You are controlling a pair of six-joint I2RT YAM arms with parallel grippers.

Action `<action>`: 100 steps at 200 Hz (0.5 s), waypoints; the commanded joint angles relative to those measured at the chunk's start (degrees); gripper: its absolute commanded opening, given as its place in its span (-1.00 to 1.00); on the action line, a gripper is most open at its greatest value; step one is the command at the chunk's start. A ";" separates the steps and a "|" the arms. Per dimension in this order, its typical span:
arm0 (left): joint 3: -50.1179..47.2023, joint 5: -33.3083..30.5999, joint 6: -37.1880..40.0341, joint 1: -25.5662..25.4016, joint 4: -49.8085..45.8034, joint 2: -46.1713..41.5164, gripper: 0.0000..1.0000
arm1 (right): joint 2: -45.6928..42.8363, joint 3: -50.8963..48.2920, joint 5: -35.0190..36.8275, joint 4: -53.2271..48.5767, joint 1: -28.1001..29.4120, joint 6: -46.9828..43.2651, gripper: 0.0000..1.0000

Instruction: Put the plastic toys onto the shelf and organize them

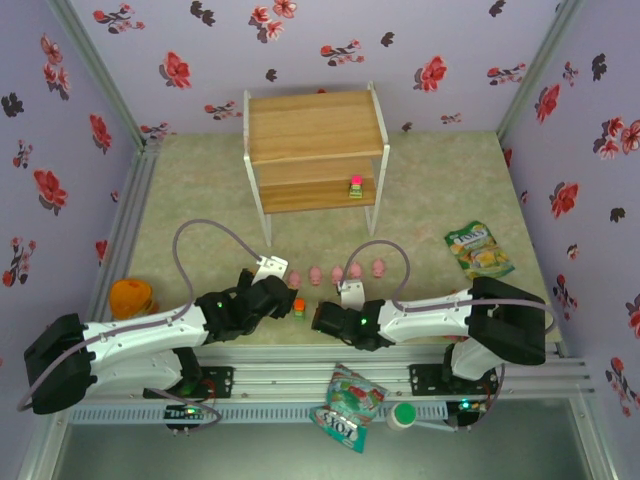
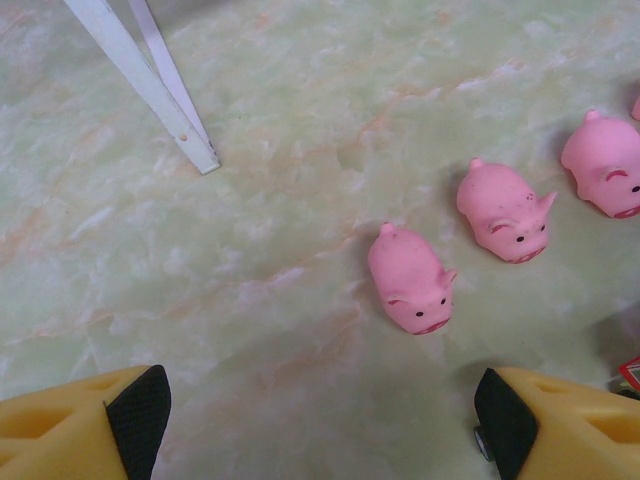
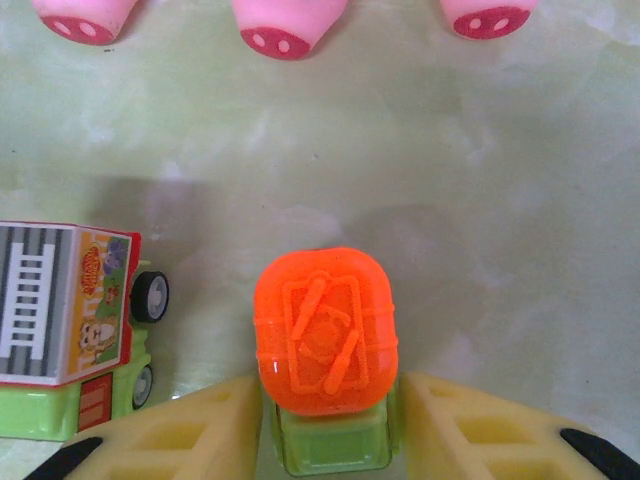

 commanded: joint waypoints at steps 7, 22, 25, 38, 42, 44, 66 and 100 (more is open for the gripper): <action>1.56 -0.50 0.84 -0.41 0.38 0.50 0.69 | 0.74 -0.68 0.17 0.30 -0.31 1.08 -0.18; 1.59 -0.57 0.88 -0.40 0.54 0.58 0.69 | 0.99 -0.69 0.17 0.61 -0.45 0.99 -0.18; 1.67 -0.55 0.82 -0.36 0.49 0.56 0.69 | 1.09 -0.61 0.17 0.66 -0.47 1.02 -0.19; 1.65 -0.52 0.81 -0.36 0.48 0.76 0.69 | 1.45 -0.51 0.17 0.70 -0.50 1.01 -0.20; 1.60 -0.49 0.82 -0.44 0.46 0.72 0.69 | 1.63 -0.44 0.18 0.79 -0.63 0.99 -0.20; 1.60 -0.50 0.86 -0.42 0.49 0.71 0.69 | 1.65 -0.47 0.17 0.75 -0.64 0.93 -0.20; 1.61 -0.50 0.81 -0.41 0.38 0.68 0.70 | 2.01 -0.42 0.11 0.60 -0.70 0.93 -0.21; 1.68 -0.55 0.84 -0.38 0.47 0.58 0.69 | 1.94 -0.85 0.56 0.76 -0.98 1.05 -0.22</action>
